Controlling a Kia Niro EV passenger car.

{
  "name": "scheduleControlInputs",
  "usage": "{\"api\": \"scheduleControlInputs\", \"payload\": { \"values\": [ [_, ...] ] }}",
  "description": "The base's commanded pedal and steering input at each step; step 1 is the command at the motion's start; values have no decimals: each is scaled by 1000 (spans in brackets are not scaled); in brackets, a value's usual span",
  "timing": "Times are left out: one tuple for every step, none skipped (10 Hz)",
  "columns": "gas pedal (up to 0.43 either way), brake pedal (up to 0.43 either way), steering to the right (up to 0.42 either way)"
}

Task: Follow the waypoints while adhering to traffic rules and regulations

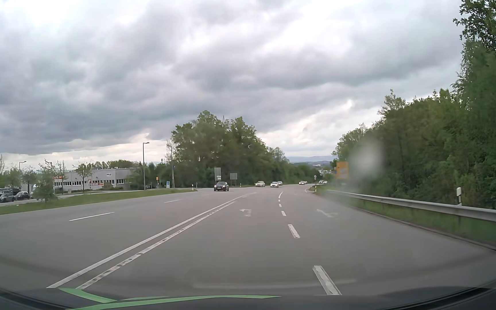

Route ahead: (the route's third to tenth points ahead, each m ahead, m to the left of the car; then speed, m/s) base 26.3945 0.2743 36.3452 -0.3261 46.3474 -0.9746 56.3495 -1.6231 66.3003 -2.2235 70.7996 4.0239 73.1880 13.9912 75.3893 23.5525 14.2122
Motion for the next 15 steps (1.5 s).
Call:
{"api": "scheduleControlInputs", "payload": {
  "values": [
    [0, 232, 16],
    [0, 238, 16],
    [0, 244, 16],
    [0, 250, 16],
    [0, 250, 16],
    [0, 256, 17],
    [0, 262, 17],
    [0, 262, 17],
    [0, 262, 17],
    [0, 262, 17],
    [0, 262, 17],
    [0, 268, 16],
    [0, 274, 16],
    [0, 274, 15],
    [0, 274, 14]
  ]
}}
